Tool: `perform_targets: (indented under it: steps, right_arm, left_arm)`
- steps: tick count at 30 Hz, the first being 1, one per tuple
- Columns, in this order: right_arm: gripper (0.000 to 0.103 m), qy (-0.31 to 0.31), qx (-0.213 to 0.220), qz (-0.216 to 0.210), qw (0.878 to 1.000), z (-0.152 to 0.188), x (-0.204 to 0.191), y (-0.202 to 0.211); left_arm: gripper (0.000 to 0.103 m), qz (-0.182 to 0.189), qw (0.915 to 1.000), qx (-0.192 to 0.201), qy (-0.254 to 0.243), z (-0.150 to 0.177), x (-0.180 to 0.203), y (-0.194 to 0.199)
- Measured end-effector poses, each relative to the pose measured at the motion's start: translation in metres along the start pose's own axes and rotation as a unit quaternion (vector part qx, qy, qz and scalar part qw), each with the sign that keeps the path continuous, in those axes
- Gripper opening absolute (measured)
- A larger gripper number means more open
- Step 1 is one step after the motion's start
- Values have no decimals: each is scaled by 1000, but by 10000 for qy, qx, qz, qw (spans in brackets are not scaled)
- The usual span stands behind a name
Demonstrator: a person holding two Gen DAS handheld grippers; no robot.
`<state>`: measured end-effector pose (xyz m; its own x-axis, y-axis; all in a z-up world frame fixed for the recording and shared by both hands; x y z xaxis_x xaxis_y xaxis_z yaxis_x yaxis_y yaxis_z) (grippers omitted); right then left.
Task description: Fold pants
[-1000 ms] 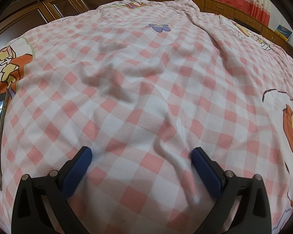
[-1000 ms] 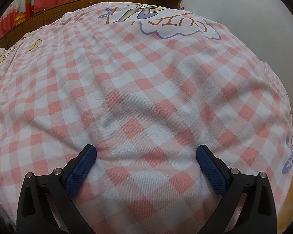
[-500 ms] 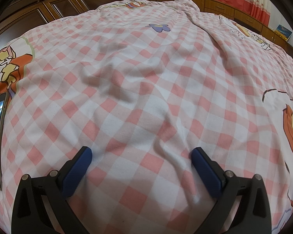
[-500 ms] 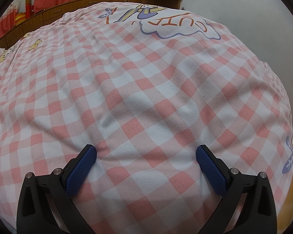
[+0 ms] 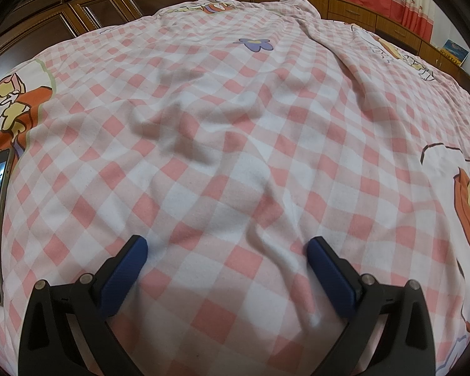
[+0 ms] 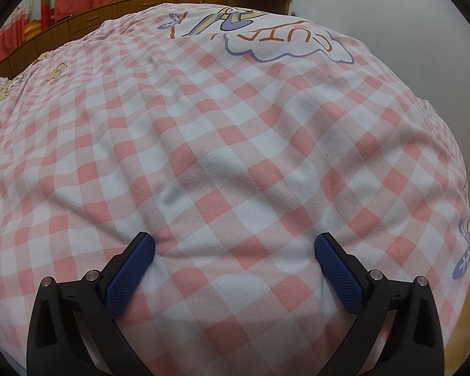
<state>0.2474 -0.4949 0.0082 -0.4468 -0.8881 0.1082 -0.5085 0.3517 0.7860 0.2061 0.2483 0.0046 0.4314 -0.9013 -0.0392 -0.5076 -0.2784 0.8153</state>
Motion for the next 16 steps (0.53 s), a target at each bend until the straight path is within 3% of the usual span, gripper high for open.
perform_targets:
  steps: [9,16]
  right_arm:
    - [103,1,0,0,10000,0,0,-1]
    - [103,1,0,-2,10000,-1,-1,-1]
  left_arm:
    - [103,-30,9999,-90,46,-2,4,1]
    - [103,-198,9993,252,-212,35,40,39]
Point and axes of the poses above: each gripper's, at about its wrist camera, not at the fingertips, and y roughly against the way its jaws point, x to its right, z to its underside, the point moved 1 cm from there along -y, roughly the way its jaws point, and after that the axes turned 2 degrees about y, right-handed, at the moved point
